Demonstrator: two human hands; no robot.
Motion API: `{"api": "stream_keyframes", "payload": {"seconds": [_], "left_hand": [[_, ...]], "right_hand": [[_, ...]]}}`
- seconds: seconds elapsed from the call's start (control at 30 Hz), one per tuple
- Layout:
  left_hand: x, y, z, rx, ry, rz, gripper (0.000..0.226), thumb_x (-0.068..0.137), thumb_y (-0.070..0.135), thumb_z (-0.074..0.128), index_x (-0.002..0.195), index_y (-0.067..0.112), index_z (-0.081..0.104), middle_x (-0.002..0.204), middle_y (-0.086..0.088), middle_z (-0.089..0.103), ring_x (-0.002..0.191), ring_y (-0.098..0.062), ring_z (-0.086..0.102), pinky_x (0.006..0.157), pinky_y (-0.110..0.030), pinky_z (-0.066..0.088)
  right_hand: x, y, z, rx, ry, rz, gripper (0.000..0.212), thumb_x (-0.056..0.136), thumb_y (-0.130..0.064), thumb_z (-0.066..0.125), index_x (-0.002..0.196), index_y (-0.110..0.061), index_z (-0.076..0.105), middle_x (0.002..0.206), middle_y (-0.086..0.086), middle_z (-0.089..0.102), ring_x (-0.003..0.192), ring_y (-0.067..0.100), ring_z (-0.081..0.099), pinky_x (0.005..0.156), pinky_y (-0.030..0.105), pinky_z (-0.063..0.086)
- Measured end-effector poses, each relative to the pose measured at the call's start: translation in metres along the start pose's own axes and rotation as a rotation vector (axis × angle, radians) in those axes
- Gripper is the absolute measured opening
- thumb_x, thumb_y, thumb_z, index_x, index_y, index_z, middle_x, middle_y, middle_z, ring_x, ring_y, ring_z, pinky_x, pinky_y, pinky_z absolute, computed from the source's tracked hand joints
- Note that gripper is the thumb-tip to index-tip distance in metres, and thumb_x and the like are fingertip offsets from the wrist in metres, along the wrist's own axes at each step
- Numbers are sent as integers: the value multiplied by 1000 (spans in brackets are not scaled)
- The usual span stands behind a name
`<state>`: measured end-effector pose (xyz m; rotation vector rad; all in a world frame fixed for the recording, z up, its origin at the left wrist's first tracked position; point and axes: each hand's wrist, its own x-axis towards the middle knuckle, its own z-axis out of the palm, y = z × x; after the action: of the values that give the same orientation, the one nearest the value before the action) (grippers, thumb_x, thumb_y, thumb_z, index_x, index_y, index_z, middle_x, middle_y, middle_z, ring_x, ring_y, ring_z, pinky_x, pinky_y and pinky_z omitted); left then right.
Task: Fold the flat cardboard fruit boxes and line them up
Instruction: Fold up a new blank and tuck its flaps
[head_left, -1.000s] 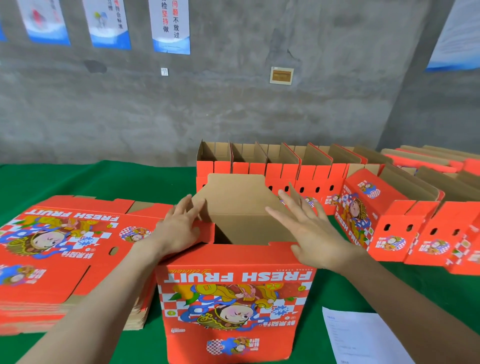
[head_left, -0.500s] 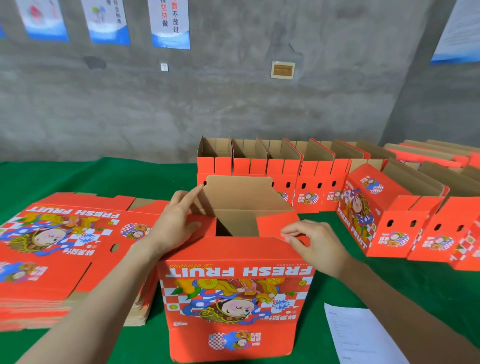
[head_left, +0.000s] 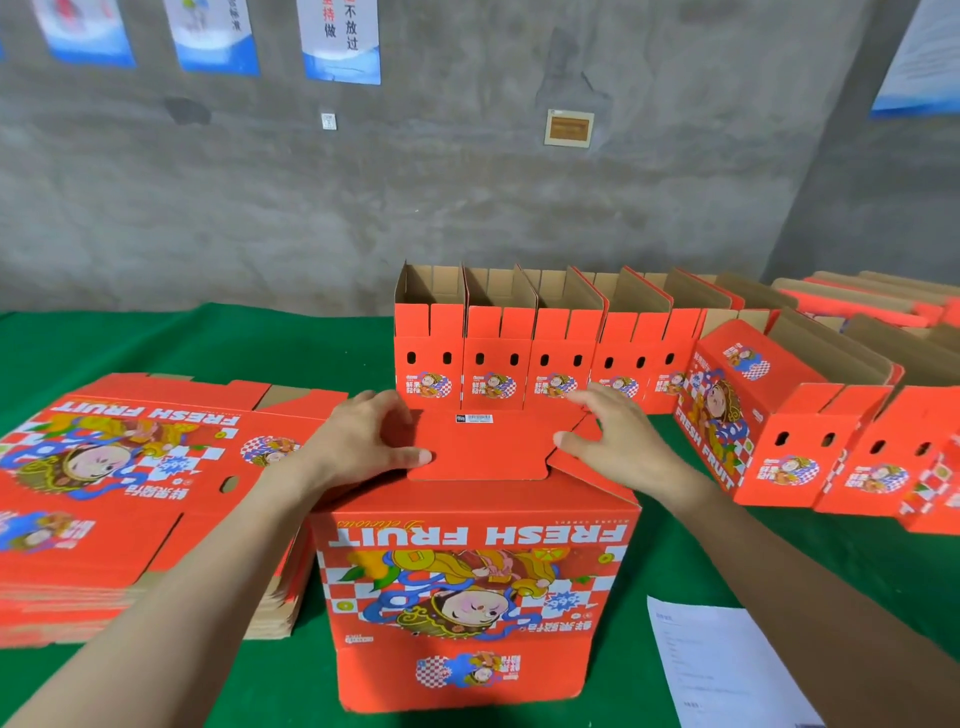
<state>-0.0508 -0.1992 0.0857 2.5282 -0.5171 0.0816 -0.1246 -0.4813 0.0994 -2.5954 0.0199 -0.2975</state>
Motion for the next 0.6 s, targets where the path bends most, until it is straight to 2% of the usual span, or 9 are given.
{"api": "stream_keyframes", "payload": {"seconds": [0.07,0.13,0.2,0.27,0.37,0.6], "left_hand": [[2,2,-1,105,-45,-46,77,67,52,78,131,24,45,124,-5,49,121,-28,41,101,-37,37],[5,6,1,190,-80,-82,96,68,56,76,146,24,29,139,-10,39,131,-33,30,109,-42,29],[6,10,3,261,-102,-98,97,69,58,74,148,26,26,139,-11,36,130,-34,28,109,-45,30],[6,12,5,287,-96,-103,92,69,58,73,145,26,31,134,-11,38,127,-33,30,107,-44,33],[4,13,8,270,-51,-109,84,67,57,75,137,26,39,127,-8,40,123,-29,32,102,-44,38],[3,10,14,280,-16,-111,85,66,58,75,136,27,39,127,-7,40,123,-29,32,99,-45,40]], "right_hand": [[11,-3,4,-23,-129,61,71,88,-32,64,148,-19,29,156,2,24,143,19,22,113,30,20],[17,-3,11,-30,-175,104,74,86,-31,66,148,-18,29,154,5,25,139,21,29,108,29,27],[19,-3,17,-80,-157,123,72,84,-32,67,146,-18,33,149,5,29,134,23,37,103,30,33],[19,-3,19,-112,-130,130,70,82,-34,68,143,-20,35,146,4,32,129,25,41,99,32,36],[18,-4,22,-151,-113,141,69,82,-35,68,142,-23,35,144,3,32,126,28,44,98,37,39],[17,-5,29,-191,-87,125,67,86,-35,65,142,-22,31,140,5,33,121,31,48,95,39,41]]}}
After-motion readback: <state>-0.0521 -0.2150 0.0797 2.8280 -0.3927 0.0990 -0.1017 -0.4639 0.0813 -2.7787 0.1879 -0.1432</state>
